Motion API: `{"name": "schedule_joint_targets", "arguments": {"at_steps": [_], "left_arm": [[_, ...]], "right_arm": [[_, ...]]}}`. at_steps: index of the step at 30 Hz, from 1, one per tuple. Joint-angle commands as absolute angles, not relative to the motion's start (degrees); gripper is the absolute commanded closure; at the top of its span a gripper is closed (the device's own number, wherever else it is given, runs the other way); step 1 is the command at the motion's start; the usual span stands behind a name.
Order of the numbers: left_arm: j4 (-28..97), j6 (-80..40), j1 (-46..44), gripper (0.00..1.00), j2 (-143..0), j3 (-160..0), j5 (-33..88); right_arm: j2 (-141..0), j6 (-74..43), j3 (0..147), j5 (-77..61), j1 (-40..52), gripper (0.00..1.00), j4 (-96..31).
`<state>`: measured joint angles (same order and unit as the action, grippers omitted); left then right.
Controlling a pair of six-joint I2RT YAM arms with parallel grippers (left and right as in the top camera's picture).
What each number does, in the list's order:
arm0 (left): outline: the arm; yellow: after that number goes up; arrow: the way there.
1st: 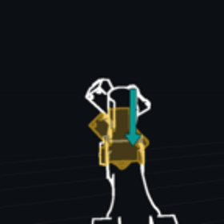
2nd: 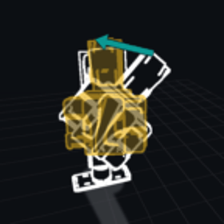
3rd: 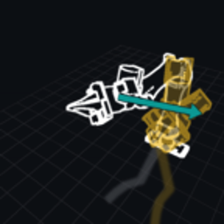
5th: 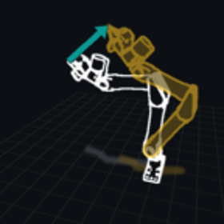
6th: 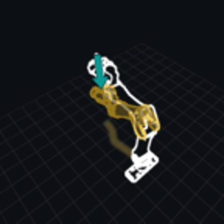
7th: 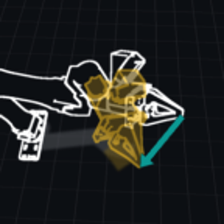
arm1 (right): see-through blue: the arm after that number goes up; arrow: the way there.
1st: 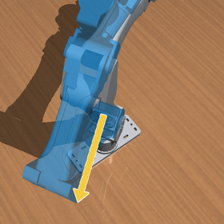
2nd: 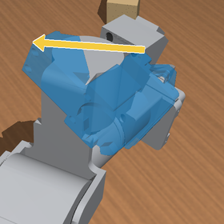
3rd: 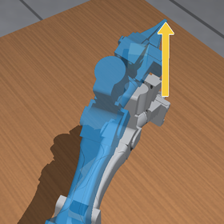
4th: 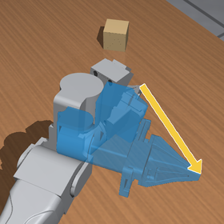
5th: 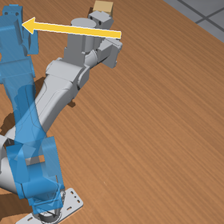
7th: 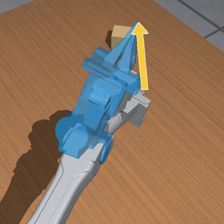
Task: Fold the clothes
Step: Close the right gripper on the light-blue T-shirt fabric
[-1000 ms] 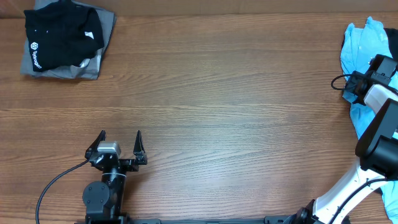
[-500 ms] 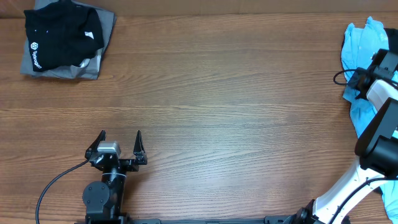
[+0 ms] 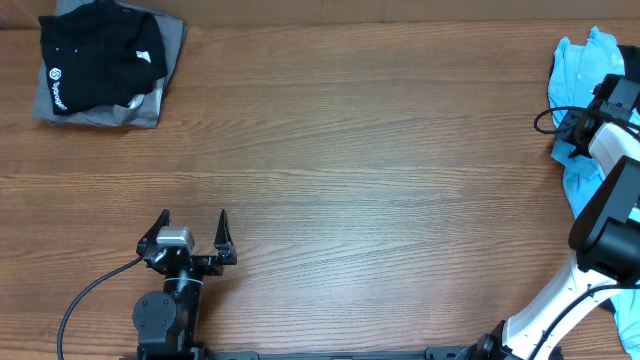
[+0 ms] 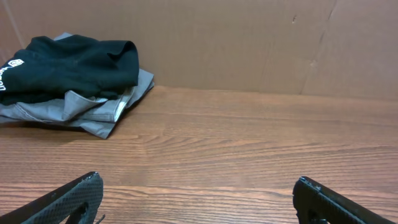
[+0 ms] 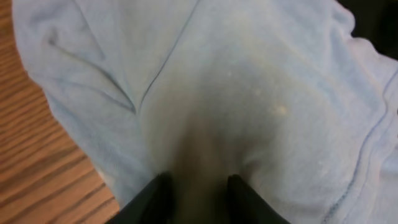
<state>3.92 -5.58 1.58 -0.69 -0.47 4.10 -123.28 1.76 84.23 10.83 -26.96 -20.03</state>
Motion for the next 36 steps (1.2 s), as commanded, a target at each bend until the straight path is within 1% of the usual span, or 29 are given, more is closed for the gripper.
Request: {"name": "schedule_joint_targets", "arguments": {"at_steps": [1, 4, 9, 12, 18, 23, 28, 30, 36], "left_arm": [[4.03, -4.49, 1.34, 0.0, -0.21, -0.27, 4.47], [4.03, -4.49, 1.34, 0.0, -0.21, -0.27, 4.47], [4.03, -4.49, 1.37, 0.0, -0.21, -0.27, 4.47], [4.03, -4.49, 1.34, 0.0, -0.21, -0.25, 4.47], [4.03, -4.49, 1.37, 0.0, -0.21, -0.27, 4.47], [4.03, -4.49, 1.34, 0.0, -0.21, -0.27, 4.47], [4.03, -4.49, 1.34, 0.0, -0.21, -0.27, 4.47], [4.03, -4.49, 1.37, 0.0, -0.21, -0.27, 4.47], [4.03, -4.49, 1.34, 0.0, -0.21, -0.27, 4.47]], "right_arm": [[-125.05, 1.74, 85.49, 10.33, -27.03, 0.64, -20.45], [-126.21, 1.74, 85.49, 10.39, -27.03, 0.64, -21.08], [-126.65, 1.74, 85.62, 10.44, -27.03, 0.79, -20.95], [-126.37, 1.72, 86.74, 10.5, -27.03, 0.82, -21.28], [-125.21, 1.5, 90.13, 10.63, -26.94, 0.85, -23.66], [-124.51, 1.41, 92.38, 10.59, -26.94, 0.85, -26.37], [-124.51, 1.3, 92.66, 10.59, -26.81, 0.92, -27.44], [-124.51, 1.3, 92.66, 10.59, -26.65, 0.93, -27.38], [-124.51, 1.3, 92.66, 10.59, -26.57, 0.88, -27.38]]}}
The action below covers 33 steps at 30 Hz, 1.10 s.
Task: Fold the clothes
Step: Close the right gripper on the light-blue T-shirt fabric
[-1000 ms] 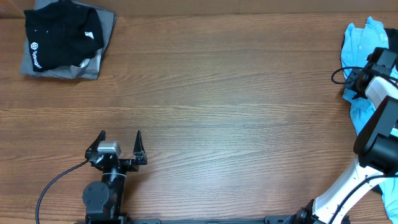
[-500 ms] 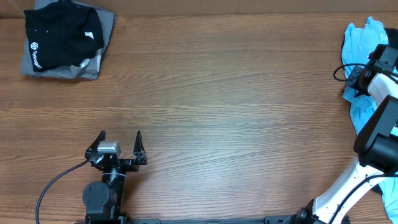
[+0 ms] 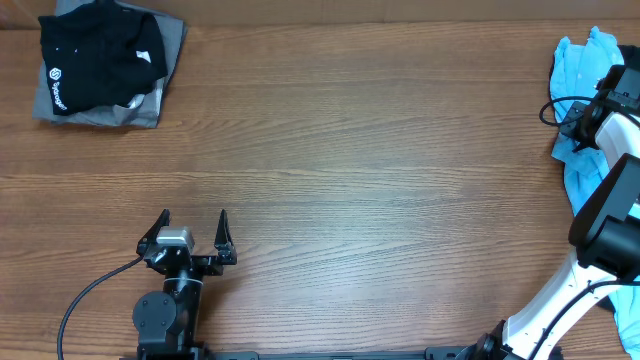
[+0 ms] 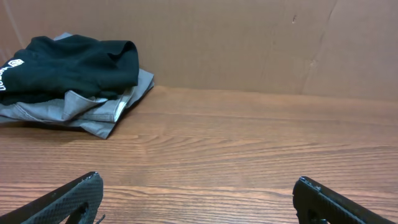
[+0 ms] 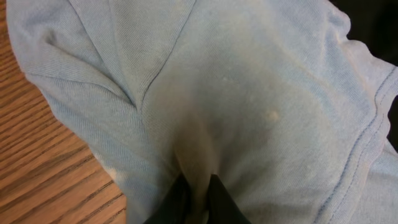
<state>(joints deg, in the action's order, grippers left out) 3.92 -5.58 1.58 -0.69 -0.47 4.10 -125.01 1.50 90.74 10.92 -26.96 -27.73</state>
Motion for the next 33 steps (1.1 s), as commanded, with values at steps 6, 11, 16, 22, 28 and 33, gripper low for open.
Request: {"name": "schedule_joint_targets", "arguments": {"at_steps": [6, 11, 16, 22, 28, 33], "left_arm": [[4.03, -4.49, 1.34, 0.0, -0.21, -0.27, 4.47], [4.03, -4.49, 1.37, 0.0, -0.21, -0.27, 4.47], [4.03, -4.49, 1.37, 0.0, -0.21, -0.27, 4.47], [4.03, -4.49, 1.37, 0.0, -0.21, -0.27, 4.47], [4.03, -4.49, 1.34, 0.0, -0.21, -0.27, 4.47], [4.03, -4.49, 1.37, 0.0, -0.21, -0.27, 4.49]], "right_arm": [[-124.51, 1.28, 92.66, 10.59, -26.57, 0.87, -27.16], [-124.51, 1.3, 92.66, 10.59, -26.57, 0.91, -27.16], [-124.49, 1.3, 92.77, 10.59, -26.57, 0.83, -27.07], [-124.18, 1.3, 92.77, 10.59, -26.57, 0.87, -26.85], [-124.07, 1.3, 92.77, 10.59, -26.57, 0.89, -26.68], [-123.39, 0.97, 92.77, 10.61, -26.57, 0.89, -26.63]]}}
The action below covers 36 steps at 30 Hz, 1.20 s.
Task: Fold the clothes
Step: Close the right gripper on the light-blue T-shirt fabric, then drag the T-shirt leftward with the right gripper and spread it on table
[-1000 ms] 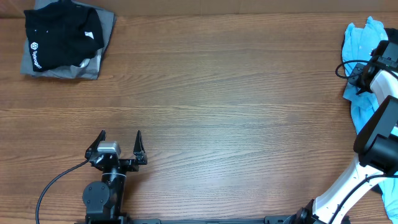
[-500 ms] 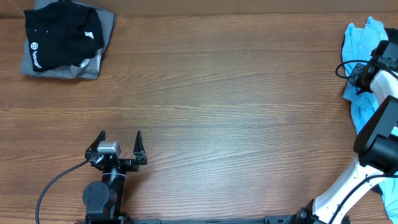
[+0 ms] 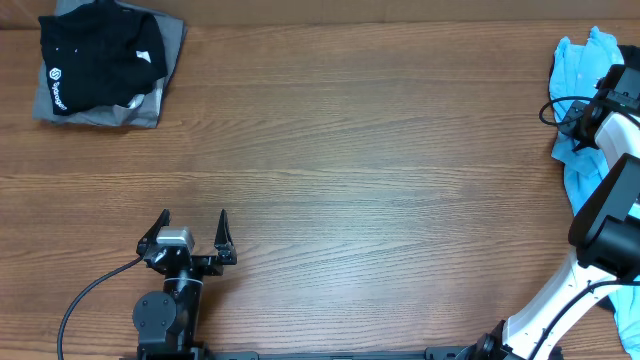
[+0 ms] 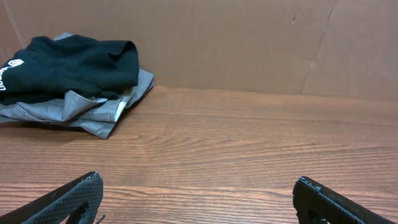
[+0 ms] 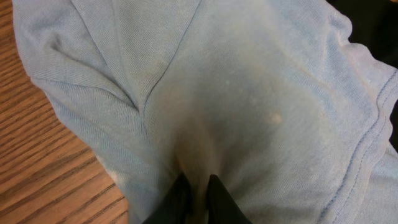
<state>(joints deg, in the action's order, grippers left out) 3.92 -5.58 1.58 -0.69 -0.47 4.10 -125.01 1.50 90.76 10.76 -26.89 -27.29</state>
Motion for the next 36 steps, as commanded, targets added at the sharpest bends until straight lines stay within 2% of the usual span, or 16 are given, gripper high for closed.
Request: {"name": "schedule_joint_targets", "arguments": {"at_steps": [1, 12, 17, 24, 30, 36], "left_arm": [[4.03, -4.49, 1.34, 0.0, -0.21, -0.27, 4.47], [4.03, -4.49, 1.34, 0.0, -0.21, -0.27, 4.47], [4.03, -4.49, 1.37, 0.0, -0.21, -0.27, 4.47], [4.03, -4.49, 1.34, 0.0, -0.21, -0.27, 4.47], [4.03, -4.49, 1.37, 0.0, -0.21, -0.27, 4.47], [4.03, -4.49, 1.37, 0.0, -0.21, -0.27, 4.47]], "right_arm": [[-123.04, 0.47, 92.77, 10.61, -26.57, 0.89, -26.55], [-119.04, -0.03, 92.77, 10.15, -26.57, 0.85, -26.5], [-119.04, -0.01, 92.75, 10.15, -26.52, 0.87, -27.68], [-119.02, -0.21, 92.77, 10.15, -25.36, 0.96, -28.77], [-117.16, -0.16, 92.77, 10.15, -19.9, 0.96, -26.15], [-112.49, 0.01, 92.79, 4.82, -9.08, 0.96, -18.94]]}}
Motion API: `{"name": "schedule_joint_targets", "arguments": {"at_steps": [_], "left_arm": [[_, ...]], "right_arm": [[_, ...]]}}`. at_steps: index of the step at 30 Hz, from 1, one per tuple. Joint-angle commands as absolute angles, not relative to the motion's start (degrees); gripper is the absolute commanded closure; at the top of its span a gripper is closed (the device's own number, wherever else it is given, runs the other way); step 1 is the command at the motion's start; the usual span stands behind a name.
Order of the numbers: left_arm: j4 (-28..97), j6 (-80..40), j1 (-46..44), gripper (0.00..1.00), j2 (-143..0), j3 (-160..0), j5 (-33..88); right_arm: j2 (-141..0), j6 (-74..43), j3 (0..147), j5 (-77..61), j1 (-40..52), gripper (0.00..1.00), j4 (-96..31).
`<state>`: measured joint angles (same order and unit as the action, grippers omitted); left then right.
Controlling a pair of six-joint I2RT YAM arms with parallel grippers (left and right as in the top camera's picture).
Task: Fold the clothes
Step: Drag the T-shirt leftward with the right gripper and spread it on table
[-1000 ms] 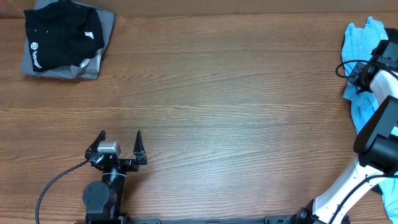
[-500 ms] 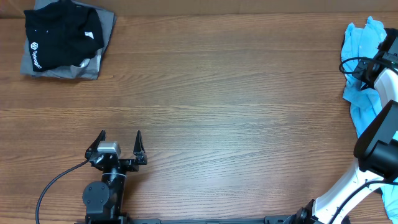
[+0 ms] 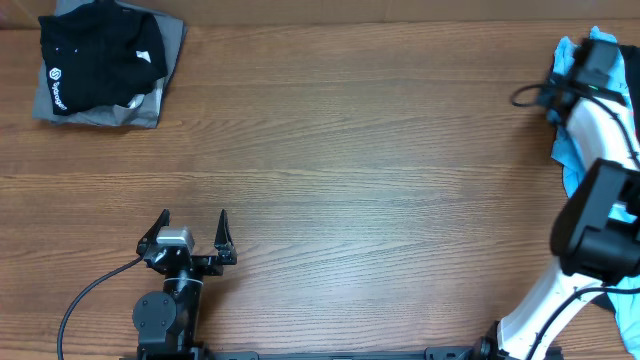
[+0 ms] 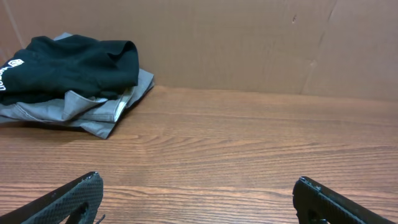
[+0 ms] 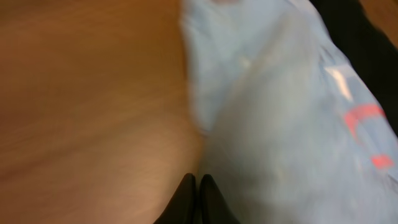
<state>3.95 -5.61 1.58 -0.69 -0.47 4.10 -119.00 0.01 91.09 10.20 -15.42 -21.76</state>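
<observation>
A light blue garment (image 3: 571, 150) lies bunched at the table's far right edge; close up, the light blue garment (image 5: 292, 118) shows a red print and is blurred. My right gripper (image 3: 592, 52) is at the back right corner, and in its own view the right gripper (image 5: 198, 182) has its fingers pressed together at the cloth's edge, over bare wood. My left gripper (image 3: 193, 222) stands open near the front left; nothing lies between the tips of the left gripper (image 4: 196, 183).
A folded black garment on a grey one (image 3: 100, 62) sits at the back left corner, also seen as the folded stack (image 4: 68, 71). A brown cardboard wall (image 4: 249, 43) runs behind the wooden table (image 3: 350, 150). The right arm's cable loops near the garment.
My right gripper, still shut on the blue cloth, has moved toward the back and a little left; its view now shows the cloth's edge over bare wood. The left arm is unchanged.
My right gripper stood open, pressed into the blue garment at the right edge. Then its fingers were shut on a pinch of cloth and stayed so. Now it is at the back right corner with the cloth. The left gripper has stayed open and still.
</observation>
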Motion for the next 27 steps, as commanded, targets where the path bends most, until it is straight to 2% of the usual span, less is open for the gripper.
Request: {"name": "schedule_joint_targets", "arguments": {"at_steps": [1, 8, 17, 21, 22, 24, 25, 26, 27], "left_arm": [[4.03, -4.49, 1.34, 0.0, -0.21, -0.27, 4.47], [4.03, -4.49, 1.37, 0.0, -0.21, -0.27, 4.47], [4.03, -4.49, 1.34, 0.0, -0.21, -0.27, 4.47], [4.03, -4.49, 1.37, 0.0, -0.21, -0.27, 4.47], [4.03, -4.49, 1.34, 0.0, -0.21, -0.27, 4.47], [4.03, -4.49, 1.37, 0.0, -0.21, -0.27, 4.47], [4.03, -4.49, 1.34, 0.0, -0.21, -0.27, 4.47], [4.03, -4.49, 1.37, 0.0, -0.21, -0.25, 4.47], [4.03, -4.49, 1.34, 0.0, -0.21, -0.27, 4.47]], "right_arm": [[-111.96, -0.05, 92.79, 2.68, -6.92, 0.96, -17.58], [-111.57, -7.68, 94.15, -8.47, 10.46, 0.96, -9.45], [-117.86, -18.31, 94.15, -10.92, 36.23, 0.95, -1.63], [-119.81, -15.57, 94.15, -11.2, 43.13, 0.91, -2.33], [-119.81, -13.96, 94.15, -10.09, 44.23, 0.87, -2.87], [-119.24, -12.97, 94.37, -7.55, 45.19, 0.62, -3.46], [-118.67, -12.99, 94.48, -6.55, 45.25, 0.56, -3.97], [-117.01, -13.04, 94.7, -5.52, 44.18, 0.42, -5.87], [-115.81, -13.06, 94.7, -5.39, 43.09, 0.33, -7.09]]}}
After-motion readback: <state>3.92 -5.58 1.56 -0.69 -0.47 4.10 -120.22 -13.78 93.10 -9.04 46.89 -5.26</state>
